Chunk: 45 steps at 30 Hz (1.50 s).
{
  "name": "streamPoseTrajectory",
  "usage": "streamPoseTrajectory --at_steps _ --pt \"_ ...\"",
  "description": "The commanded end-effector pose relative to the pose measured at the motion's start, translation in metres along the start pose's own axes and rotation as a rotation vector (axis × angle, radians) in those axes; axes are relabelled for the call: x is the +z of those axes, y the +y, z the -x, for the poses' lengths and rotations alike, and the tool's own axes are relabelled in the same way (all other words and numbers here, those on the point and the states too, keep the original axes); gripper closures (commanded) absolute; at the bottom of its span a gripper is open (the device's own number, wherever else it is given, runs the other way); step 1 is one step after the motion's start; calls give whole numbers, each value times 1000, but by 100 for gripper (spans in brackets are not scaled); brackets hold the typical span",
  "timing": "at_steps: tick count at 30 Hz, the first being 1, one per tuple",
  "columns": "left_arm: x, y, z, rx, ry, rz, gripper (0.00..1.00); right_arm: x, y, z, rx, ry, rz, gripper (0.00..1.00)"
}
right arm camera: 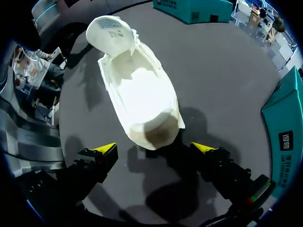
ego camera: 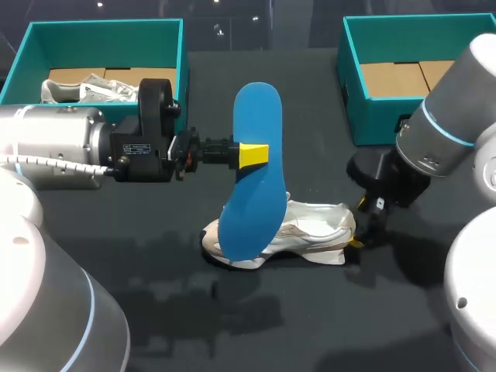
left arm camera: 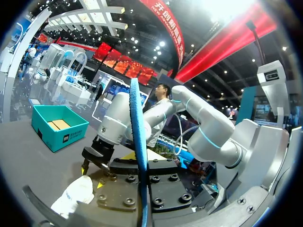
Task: Take the shoe out of the shoebox, open the shoe tongue, remove and reinsert the insole, then place the shoe into the shoebox
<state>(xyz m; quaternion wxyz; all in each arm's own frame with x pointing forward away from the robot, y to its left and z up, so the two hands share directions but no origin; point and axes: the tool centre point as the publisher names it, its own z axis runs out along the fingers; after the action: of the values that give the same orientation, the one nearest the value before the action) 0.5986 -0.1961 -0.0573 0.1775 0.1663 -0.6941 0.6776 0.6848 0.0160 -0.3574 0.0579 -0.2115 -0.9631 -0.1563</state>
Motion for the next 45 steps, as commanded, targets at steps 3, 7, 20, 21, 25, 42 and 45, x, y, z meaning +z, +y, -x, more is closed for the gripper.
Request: streamPoseTrajectory --at_steps 3,7,20,21,25,42,45 --pt "1 2 -1 0 -3 -3 100 -26 1 -11 -17 -54 -153 0" --pt "1 2 -1 0 -3 -3 100 -29 6 -15 -19 -85 -195 0" --pt "1 2 -1 0 -3 -3 100 -27 26 -24 -77 -117 -199 0" --pt "1 2 -1 0 -3 -3 100 -29 29 -24 -83 -127 -197 0" --pt "1 2 -1 0 -3 -3 100 -35 45 -21 -114 -156 -210 0" --pt "1 2 -1 0 -3 -3 100 -10 94 8 -230 -158 -261 0" --pt "1 2 -1 0 -3 -3 100 -4 95 10 -240 -155 -264 0"
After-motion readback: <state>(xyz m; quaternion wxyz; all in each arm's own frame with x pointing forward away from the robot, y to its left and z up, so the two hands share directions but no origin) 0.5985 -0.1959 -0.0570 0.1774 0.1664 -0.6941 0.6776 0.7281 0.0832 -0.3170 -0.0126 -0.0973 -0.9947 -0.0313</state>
